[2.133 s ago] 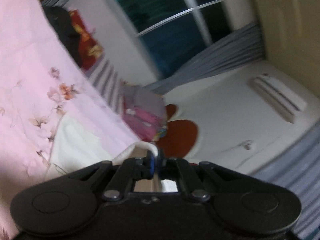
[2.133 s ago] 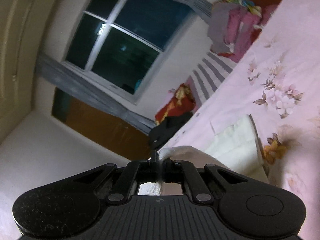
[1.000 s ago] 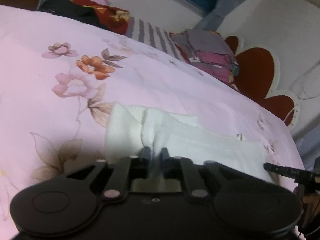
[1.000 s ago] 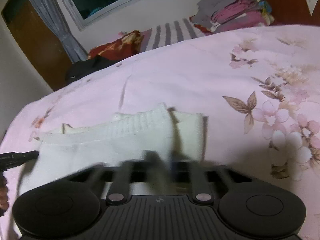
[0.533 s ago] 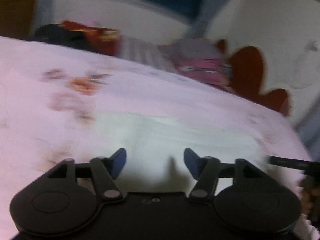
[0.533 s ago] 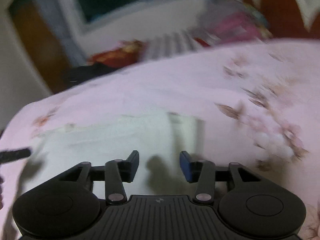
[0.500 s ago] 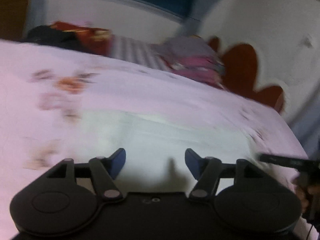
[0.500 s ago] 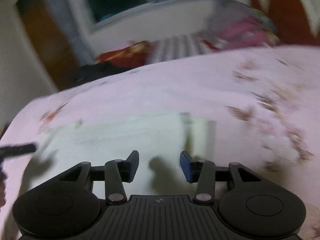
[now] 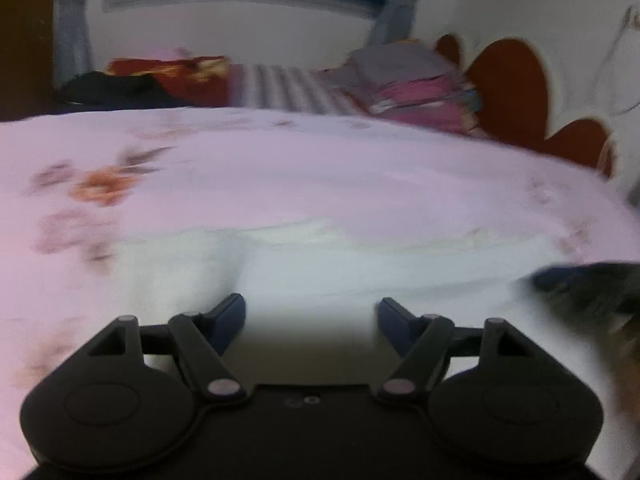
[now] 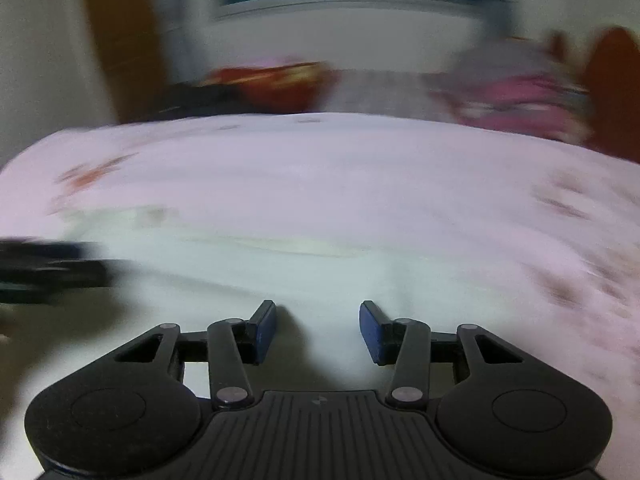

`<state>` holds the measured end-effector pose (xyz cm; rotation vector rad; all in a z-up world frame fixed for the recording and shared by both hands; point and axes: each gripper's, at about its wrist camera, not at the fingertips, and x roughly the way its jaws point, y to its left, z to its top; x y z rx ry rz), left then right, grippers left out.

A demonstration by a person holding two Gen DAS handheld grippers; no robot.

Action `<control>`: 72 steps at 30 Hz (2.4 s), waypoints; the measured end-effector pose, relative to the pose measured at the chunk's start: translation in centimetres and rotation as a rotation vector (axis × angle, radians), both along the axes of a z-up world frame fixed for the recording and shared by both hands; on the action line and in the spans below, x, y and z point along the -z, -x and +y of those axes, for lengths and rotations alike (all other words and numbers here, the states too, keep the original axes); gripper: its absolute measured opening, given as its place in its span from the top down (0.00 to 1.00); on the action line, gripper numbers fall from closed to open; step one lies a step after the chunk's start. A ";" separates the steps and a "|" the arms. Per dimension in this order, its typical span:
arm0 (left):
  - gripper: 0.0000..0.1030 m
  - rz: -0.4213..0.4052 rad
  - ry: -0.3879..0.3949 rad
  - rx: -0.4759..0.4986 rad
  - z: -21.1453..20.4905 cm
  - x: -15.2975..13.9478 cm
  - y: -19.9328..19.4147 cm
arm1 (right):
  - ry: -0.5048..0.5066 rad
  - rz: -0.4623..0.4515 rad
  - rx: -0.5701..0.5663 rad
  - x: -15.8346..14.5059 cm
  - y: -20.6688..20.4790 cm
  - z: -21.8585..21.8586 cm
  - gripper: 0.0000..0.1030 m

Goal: Fold small clothes

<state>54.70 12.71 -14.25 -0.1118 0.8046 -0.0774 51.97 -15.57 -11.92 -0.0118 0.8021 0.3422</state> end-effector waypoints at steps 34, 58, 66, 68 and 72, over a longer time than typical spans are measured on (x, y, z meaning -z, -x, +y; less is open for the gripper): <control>0.23 -0.042 -0.023 0.040 -6.4 -2.2 14.2 | 0.052 0.022 -0.220 -2.8 16.8 3.8 0.57; 0.23 -0.028 -0.052 -0.042 -3.8 0.4 19.9 | 0.001 0.099 0.045 0.0 20.7 -5.5 0.67; 0.68 -0.006 0.323 -0.203 -0.1 0.0 22.6 | -0.043 -0.014 0.040 -3.3 22.0 -4.7 1.00; 0.68 0.001 0.442 -0.286 0.9 1.3 22.8 | -0.058 -0.023 0.018 -3.8 21.7 -3.8 1.00; 0.68 -0.048 0.626 -0.423 2.5 3.2 22.6 | -0.110 -0.034 -0.025 -4.5 20.5 -1.8 1.00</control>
